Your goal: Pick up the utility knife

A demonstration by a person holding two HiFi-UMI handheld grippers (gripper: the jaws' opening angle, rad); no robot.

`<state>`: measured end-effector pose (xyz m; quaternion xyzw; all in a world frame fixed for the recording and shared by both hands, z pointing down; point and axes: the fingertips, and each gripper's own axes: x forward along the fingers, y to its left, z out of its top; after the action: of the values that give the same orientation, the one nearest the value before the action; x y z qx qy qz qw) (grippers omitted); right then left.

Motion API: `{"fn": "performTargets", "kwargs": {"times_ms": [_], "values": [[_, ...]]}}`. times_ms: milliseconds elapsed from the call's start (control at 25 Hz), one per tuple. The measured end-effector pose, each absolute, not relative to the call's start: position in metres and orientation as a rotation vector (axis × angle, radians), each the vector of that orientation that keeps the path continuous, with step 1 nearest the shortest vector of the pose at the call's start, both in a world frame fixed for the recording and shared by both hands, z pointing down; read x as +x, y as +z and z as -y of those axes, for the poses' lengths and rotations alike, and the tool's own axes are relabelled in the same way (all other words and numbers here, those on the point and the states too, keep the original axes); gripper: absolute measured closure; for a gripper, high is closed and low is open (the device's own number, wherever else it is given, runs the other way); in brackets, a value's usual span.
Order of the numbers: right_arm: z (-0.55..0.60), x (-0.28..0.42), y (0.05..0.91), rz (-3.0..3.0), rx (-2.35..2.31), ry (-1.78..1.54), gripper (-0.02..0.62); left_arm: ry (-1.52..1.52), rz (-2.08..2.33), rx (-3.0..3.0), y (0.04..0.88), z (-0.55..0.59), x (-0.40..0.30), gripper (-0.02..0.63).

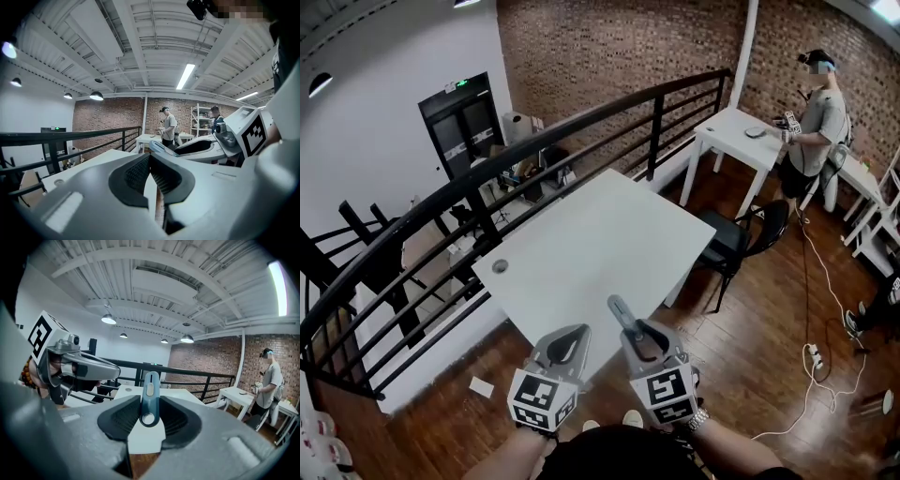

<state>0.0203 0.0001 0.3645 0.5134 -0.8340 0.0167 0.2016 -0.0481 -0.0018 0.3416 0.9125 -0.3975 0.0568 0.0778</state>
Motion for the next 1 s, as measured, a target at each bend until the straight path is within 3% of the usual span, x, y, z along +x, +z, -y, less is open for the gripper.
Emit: {"fn": "performTargets", "kwargs": {"times_ms": [1000], "values": [[-0.007,0.039,0.359,2.384,1.411,0.026,0.477,0.194,1.244,2.715,0.341,-0.013,-0.029,0.591]]}}
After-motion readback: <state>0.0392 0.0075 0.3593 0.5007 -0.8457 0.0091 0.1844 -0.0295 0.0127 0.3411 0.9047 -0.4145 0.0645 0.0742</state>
